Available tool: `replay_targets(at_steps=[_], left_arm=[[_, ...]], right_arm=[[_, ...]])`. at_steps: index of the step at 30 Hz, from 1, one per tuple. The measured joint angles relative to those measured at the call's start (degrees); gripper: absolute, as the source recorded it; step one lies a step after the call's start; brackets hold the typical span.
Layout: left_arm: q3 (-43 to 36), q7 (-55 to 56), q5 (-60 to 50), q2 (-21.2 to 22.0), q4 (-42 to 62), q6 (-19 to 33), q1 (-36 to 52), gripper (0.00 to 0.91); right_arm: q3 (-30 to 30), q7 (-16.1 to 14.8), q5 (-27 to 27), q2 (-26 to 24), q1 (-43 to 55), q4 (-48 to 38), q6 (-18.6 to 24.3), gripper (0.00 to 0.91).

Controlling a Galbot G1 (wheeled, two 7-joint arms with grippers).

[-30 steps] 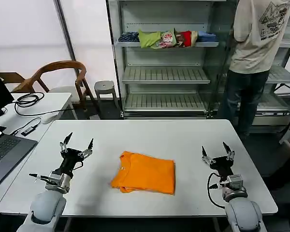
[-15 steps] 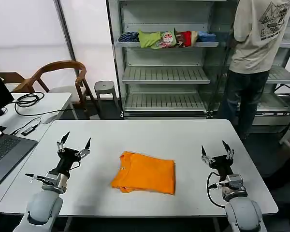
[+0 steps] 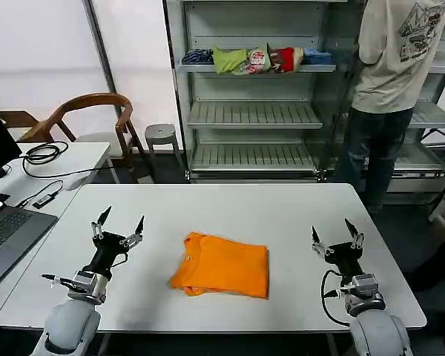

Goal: Fold and organize the clothes.

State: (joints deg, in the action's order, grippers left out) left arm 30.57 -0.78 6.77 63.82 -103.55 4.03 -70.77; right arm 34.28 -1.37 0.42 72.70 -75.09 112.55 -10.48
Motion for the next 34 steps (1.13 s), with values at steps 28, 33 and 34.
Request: replay_targets(at_steps=[28,33,34], left_arm=[[-0.21,-2.0,2.06,-1.12,0.14,-2.62,1.33,0.907],[-0.51,-2.12,2.3,-1.01,0.22,-2.83,1.22,0.907],[-0.59,-2.1,2.29,-1.0,0.19,-2.86,1.14,0.907]], right_arm=[[-0.64,-0.69,-1.09,-0.24,2.94,-1.74,0.58,0.907],[-0.35,-0.86,-1.22,-0.14,2.86,-1.74,1.06,0.907],[-0.34,-0.86,-1.25,-0.1,2.94,-1.83,1.19,0.907]])
